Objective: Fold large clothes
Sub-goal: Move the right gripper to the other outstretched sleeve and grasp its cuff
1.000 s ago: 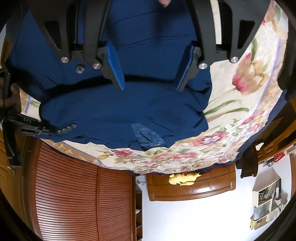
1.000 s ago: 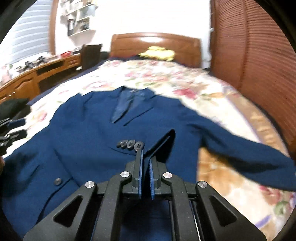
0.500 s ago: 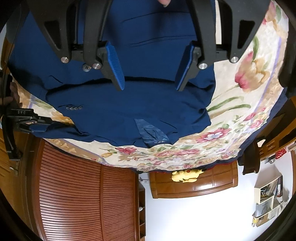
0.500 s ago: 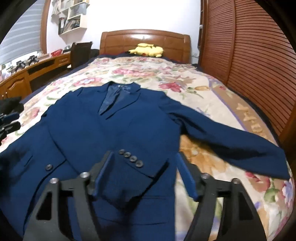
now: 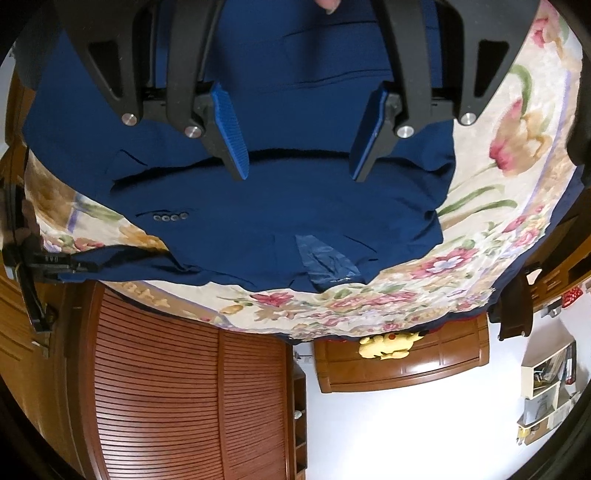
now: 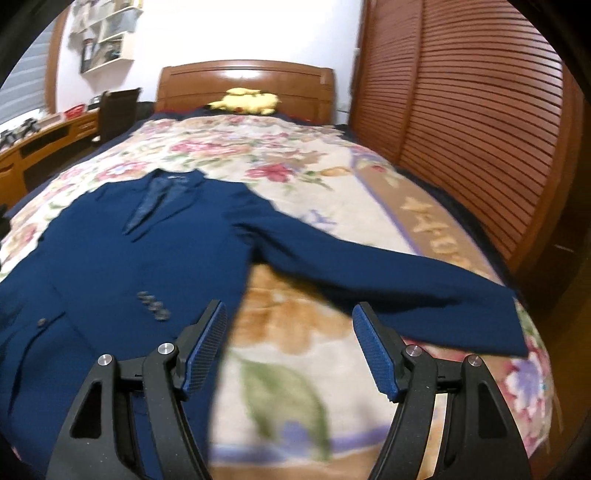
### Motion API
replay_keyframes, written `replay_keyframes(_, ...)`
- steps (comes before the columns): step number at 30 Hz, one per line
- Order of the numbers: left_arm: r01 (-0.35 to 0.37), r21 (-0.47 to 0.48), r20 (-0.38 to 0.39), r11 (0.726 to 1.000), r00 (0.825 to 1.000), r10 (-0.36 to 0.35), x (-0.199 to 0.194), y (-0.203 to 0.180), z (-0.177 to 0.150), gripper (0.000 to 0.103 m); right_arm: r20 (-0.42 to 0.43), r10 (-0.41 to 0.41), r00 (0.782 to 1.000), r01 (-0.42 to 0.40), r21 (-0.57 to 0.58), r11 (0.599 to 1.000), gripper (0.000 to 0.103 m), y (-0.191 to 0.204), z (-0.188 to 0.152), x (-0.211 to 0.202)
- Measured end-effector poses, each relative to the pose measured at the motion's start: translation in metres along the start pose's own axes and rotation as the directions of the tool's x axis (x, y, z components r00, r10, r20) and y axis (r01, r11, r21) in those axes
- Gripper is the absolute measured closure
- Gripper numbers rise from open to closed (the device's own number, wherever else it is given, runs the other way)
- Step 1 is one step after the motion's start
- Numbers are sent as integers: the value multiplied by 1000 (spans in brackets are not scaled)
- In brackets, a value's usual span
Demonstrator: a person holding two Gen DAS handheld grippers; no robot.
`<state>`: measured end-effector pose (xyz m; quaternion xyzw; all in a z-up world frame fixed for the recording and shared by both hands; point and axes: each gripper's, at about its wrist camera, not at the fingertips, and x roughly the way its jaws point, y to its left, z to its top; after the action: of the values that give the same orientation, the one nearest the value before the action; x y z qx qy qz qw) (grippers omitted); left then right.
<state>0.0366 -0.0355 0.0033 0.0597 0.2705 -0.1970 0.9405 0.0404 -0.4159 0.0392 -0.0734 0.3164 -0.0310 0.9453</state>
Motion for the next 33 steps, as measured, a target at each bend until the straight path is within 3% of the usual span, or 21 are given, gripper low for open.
replay_keyframes(9,10,16,-17,1000,1000,-10,9,-11,-1,47,-51,-109,993,113,98,989,30,-79,-3,13)
replay_keyframes(19,15,17,-39,1000,999,-14,18,-13,-2,47,-123,-222,967,241,170,956,30,-157,-5,34)
replay_keyframes(33,23,22,-53,1000,998,-21,23,-14,-4,47,-238,-259,936,322,285,903,30,-222,-26,49)
